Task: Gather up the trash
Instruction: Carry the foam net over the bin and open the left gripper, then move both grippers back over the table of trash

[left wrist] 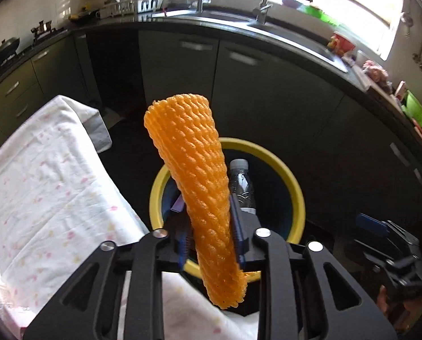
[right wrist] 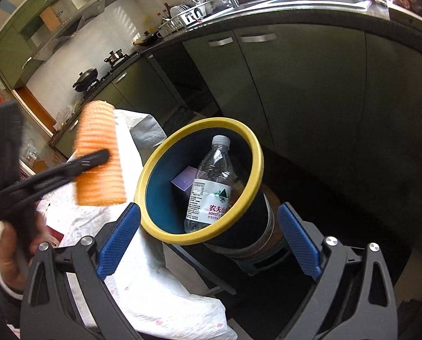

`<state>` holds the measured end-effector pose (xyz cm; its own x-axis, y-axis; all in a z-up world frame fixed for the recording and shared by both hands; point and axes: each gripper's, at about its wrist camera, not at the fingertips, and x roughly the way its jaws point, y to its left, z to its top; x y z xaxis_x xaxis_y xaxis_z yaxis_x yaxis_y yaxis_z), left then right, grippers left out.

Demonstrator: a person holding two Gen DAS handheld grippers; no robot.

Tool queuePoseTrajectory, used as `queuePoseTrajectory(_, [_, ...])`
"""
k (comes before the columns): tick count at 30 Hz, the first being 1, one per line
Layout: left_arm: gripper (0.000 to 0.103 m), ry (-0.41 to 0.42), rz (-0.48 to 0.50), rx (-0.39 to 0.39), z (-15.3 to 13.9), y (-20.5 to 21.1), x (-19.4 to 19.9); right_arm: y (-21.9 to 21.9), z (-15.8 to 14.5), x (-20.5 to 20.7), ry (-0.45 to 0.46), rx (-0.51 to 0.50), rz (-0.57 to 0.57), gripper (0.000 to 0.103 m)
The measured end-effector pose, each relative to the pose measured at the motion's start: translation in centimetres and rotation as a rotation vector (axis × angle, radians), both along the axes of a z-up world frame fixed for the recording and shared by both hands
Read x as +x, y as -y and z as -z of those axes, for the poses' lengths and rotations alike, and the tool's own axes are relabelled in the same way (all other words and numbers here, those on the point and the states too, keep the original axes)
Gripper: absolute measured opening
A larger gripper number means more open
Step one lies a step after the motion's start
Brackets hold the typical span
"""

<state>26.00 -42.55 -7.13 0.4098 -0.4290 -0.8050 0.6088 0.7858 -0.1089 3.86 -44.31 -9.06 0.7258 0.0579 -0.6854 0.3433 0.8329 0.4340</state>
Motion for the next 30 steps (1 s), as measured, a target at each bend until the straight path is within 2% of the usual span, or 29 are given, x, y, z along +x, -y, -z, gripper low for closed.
queuePoseTrajectory(1, [0.035,-0.011,-0.001,0.011,0.7,0.8,0.5,0.3,0.3,0.2,-0.005,0.007,-0.003,0.093])
queuePoseTrajectory(3, [0.05,-0.047,-0.006,0.023,2.0,1.6,1.1,0.7,0.6,0.7,-0.013,0.014,-0.007,0.093])
queuePoseTrajectory(5, [0.054,-0.083,-0.008,0.009,2.8,2.2,1.8,1.3,0.7,1.0,-0.015,0.024,-0.008,0.093])
queuePoseTrajectory(7, [0.058,-0.077,-0.011,0.008,2.8,2.0,1.7,1.8,0.8,1.2,-0.005,0.034,-0.006,0.093])
queuePoseTrajectory(9, [0.071,-0.042,-0.011,0.005,2.0,1.7,1.1,2.2,0.9,1.5,0.007,0.043,-0.001,0.093])
queuePoseTrajectory(11, [0.078,-0.003,-0.018,0.0,1.1,1.0,0.5,2.6,1.1,1.9,0.016,0.051,0.002,0.093])
queuePoseTrajectory(14, [0.081,0.015,-0.031,-0.026,-0.1,-0.4,0.1,3.1,1.6,2.7,0.021,0.069,-0.002,0.093])
queuePoseTrajectory(16, [0.083,0.01,-0.033,-0.077,-1.5,-1.5,-0.3,3.4,1.8,3.2,0.037,0.093,-0.001,0.093])
queuePoseTrajectory(18, [0.095,0.053,-0.047,-0.117,-3.2,-2.6,-1.5,3.5,1.7,3.3,0.054,0.098,-0.002,0.093])
queuePoseTrajectory(19, [0.098,0.084,-0.055,-0.134,-4.0,-3.4,-2.1,3.5,1.6,3.2,0.069,0.091,0.002,0.093])
queuePoseTrajectory(23, [0.098,0.184,-0.089,-0.134,-6.9,-5.9,-5.1,2.6,-0.8,1.2,0.209,-0.054,0.041,0.094])
queuePoseTrajectory(25, [0.098,0.228,-0.111,-0.133,-8.1,-7.7,-6.3,1.7,-2.6,-0.4,0.335,-0.144,0.054,0.097])
queuePoseTrajectory(28, [0.098,0.314,-0.17,-0.124,-9.9,-11.2,-8.9,0.9,-3.7,-1.8,0.496,-0.225,0.069,0.097])
queuePoseTrajectory(30, [0.098,0.366,-0.232,-0.117,-11.0,-14.3,-10.7,0.5,-3.8,-1.9,0.513,-0.228,-0.004,0.097])
